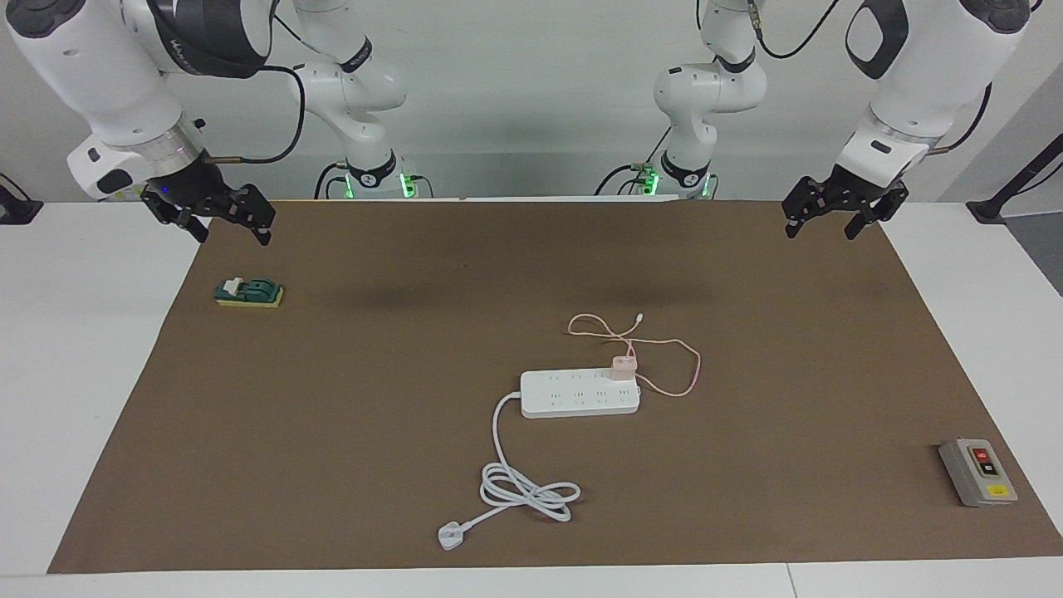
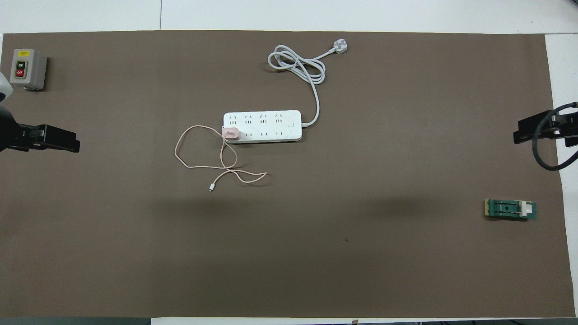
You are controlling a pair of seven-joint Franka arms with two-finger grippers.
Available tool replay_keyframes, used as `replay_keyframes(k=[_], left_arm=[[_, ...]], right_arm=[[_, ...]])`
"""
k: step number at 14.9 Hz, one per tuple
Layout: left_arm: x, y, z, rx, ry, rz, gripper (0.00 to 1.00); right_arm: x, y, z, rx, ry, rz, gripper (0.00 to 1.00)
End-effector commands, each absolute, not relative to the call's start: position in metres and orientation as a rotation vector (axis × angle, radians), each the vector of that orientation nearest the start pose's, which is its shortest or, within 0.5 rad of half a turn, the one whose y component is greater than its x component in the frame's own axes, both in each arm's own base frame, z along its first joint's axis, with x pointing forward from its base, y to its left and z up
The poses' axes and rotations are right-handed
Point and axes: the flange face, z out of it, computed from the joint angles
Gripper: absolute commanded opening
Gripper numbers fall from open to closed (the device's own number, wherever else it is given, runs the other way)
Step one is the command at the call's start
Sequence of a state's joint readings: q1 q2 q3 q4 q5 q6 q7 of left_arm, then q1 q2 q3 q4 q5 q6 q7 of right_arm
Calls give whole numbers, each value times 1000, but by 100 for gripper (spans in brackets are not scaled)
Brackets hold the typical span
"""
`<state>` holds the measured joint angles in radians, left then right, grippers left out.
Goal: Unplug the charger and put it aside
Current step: 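Move both grippers inward toward the white power strip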
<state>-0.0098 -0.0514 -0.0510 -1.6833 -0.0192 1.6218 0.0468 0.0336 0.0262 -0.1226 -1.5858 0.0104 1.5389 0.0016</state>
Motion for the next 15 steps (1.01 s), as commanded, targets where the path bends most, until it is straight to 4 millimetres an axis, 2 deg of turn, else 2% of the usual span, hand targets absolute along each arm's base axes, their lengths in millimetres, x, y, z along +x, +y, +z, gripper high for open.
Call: replay_keyframes(k=[1,5,8,11,13,15], left_arm=[[533,-36,603,-3164,176,0,100],[533,-36,603,-3165,152,-2,100],[535,-39,605,-3170,-20,-31,100],[536,-59,606,-3148,-436,-63,100],[539,-75,606,-3115,-712,-118,100],[538,-95,602,-3011,-1125,-129,100]], right_arm=[[557,-47,604,-3142,147,114,100],[552,-47,602,-3128,159,125,100],[552,-48,602,-3128,161,124,100],[553,-44,603,-3129,147,120,100],[556,-50,604,-3127,173,79,100],[558,-42,606,-3056,241,50,100]])
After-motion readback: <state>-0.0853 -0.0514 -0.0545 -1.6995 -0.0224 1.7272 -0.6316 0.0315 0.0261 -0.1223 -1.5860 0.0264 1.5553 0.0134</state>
